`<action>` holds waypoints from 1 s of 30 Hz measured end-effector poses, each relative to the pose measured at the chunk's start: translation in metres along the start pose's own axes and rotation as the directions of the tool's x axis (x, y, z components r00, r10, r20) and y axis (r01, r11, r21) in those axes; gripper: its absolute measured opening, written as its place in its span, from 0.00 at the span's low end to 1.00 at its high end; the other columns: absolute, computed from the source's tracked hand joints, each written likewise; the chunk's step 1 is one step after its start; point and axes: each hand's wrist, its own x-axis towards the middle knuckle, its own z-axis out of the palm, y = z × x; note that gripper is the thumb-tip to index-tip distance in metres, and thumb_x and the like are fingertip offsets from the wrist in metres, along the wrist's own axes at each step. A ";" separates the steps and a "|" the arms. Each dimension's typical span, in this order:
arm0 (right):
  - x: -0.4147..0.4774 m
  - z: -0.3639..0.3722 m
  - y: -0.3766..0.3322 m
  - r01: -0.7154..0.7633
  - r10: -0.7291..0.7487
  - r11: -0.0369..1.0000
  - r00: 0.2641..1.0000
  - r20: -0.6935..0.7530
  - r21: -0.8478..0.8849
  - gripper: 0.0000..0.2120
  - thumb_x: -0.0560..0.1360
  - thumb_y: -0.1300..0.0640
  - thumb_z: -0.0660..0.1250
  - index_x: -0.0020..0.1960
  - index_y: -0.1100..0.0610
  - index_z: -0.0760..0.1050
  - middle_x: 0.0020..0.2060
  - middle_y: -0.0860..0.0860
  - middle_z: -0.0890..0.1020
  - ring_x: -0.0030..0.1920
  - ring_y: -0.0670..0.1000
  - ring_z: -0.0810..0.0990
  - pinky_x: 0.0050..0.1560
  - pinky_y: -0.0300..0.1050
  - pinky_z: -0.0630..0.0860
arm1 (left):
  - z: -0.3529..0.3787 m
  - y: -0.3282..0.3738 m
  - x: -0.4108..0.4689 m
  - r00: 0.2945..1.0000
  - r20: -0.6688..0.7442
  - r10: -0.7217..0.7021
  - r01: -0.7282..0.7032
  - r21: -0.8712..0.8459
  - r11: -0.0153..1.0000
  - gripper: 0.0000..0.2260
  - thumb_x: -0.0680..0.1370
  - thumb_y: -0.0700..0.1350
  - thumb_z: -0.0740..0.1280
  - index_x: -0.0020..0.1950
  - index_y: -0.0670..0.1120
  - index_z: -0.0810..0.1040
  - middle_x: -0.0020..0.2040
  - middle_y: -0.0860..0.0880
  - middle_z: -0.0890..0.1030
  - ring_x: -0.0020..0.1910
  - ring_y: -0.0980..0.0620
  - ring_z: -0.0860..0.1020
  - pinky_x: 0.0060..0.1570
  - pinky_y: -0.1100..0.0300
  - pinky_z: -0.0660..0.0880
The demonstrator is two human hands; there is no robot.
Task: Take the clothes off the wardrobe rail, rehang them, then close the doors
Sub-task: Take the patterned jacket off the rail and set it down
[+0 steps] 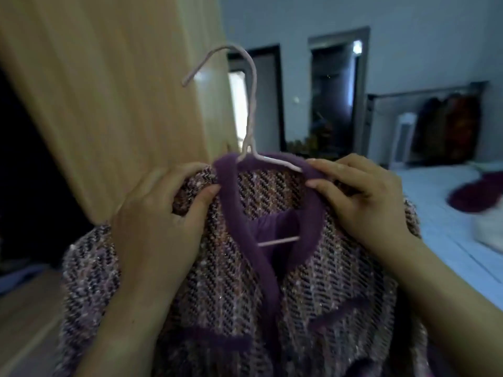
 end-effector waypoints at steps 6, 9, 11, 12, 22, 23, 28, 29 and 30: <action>-0.115 -0.141 0.072 -0.233 0.263 0.942 0.959 0.100 -0.242 0.11 0.73 0.48 0.68 0.54 0.49 0.79 0.38 0.49 0.79 0.37 0.44 0.75 0.41 0.32 0.70 | 0.125 0.094 -0.103 0.965 0.223 0.137 -0.096 -0.188 0.978 0.09 0.73 0.54 0.69 0.53 0.57 0.79 0.47 0.56 0.79 0.44 0.56 0.75 0.39 0.61 0.69; -0.153 -0.189 0.093 -0.278 0.332 0.891 0.938 0.098 -0.359 0.11 0.73 0.47 0.68 0.55 0.46 0.77 0.39 0.48 0.79 0.36 0.45 0.76 0.39 0.38 0.73 | 0.182 0.114 -0.126 0.928 0.357 0.110 -0.017 -0.252 0.968 0.11 0.73 0.57 0.68 0.52 0.55 0.80 0.46 0.54 0.79 0.46 0.57 0.74 0.41 0.67 0.67; -0.168 -0.209 0.109 -0.289 0.360 0.860 0.928 0.099 -0.420 0.12 0.72 0.47 0.68 0.55 0.45 0.76 0.39 0.46 0.79 0.35 0.44 0.75 0.36 0.41 0.73 | 0.211 0.124 -0.137 0.900 0.425 0.097 0.040 -0.302 0.953 0.13 0.72 0.59 0.68 0.51 0.54 0.81 0.46 0.54 0.79 0.45 0.56 0.75 0.41 0.67 0.67; -0.172 -0.216 0.118 -0.297 0.374 0.848 0.922 0.100 -0.439 0.12 0.72 0.47 0.68 0.55 0.45 0.77 0.39 0.47 0.79 0.35 0.44 0.75 0.36 0.41 0.73 | 0.226 0.128 -0.139 0.893 0.441 0.092 0.054 -0.309 0.950 0.13 0.72 0.59 0.68 0.51 0.53 0.81 0.45 0.55 0.79 0.45 0.57 0.76 0.42 0.66 0.67; -0.177 -0.203 0.270 -0.463 0.523 0.803 0.849 0.072 -0.375 0.11 0.71 0.49 0.70 0.53 0.49 0.80 0.38 0.46 0.78 0.35 0.42 0.75 0.39 0.30 0.70 | 0.378 0.144 -0.087 0.864 0.499 0.060 0.087 -0.266 0.960 0.11 0.73 0.56 0.69 0.53 0.54 0.80 0.46 0.59 0.75 0.46 0.59 0.73 0.47 0.59 0.70; -0.179 -0.198 0.288 -0.487 0.548 0.795 0.832 0.084 -0.362 0.11 0.70 0.50 0.71 0.52 0.50 0.81 0.38 0.45 0.78 0.35 0.42 0.75 0.39 0.31 0.70 | 0.394 0.142 -0.080 0.854 0.518 0.053 0.091 -0.250 0.964 0.11 0.73 0.57 0.69 0.53 0.54 0.80 0.46 0.59 0.76 0.46 0.57 0.74 0.48 0.56 0.72; -0.186 -0.166 0.377 -0.535 0.607 0.784 0.767 0.208 -0.315 0.12 0.70 0.52 0.71 0.54 0.49 0.81 0.37 0.46 0.79 0.35 0.45 0.78 0.37 0.38 0.74 | 0.465 0.122 -0.058 0.814 0.581 -0.023 0.121 -0.131 0.984 0.13 0.72 0.59 0.64 0.52 0.55 0.78 0.48 0.55 0.79 0.49 0.50 0.77 0.50 0.46 0.74; -0.186 -0.158 0.394 -0.540 0.611 0.784 0.758 0.228 -0.305 0.12 0.70 0.53 0.71 0.54 0.49 0.81 0.37 0.47 0.80 0.35 0.46 0.78 0.36 0.40 0.74 | 0.477 0.118 -0.053 0.811 0.583 -0.042 0.125 -0.104 0.987 0.11 0.73 0.58 0.64 0.52 0.55 0.78 0.48 0.55 0.79 0.49 0.50 0.77 0.50 0.46 0.74; -0.184 -0.151 0.410 -0.548 0.616 0.783 0.749 0.244 -0.293 0.12 0.70 0.53 0.71 0.53 0.49 0.81 0.37 0.47 0.80 0.35 0.46 0.79 0.36 0.41 0.74 | 0.489 0.114 -0.047 0.808 0.585 -0.067 0.133 -0.071 0.989 0.10 0.74 0.57 0.65 0.52 0.55 0.78 0.48 0.54 0.79 0.49 0.49 0.77 0.50 0.45 0.74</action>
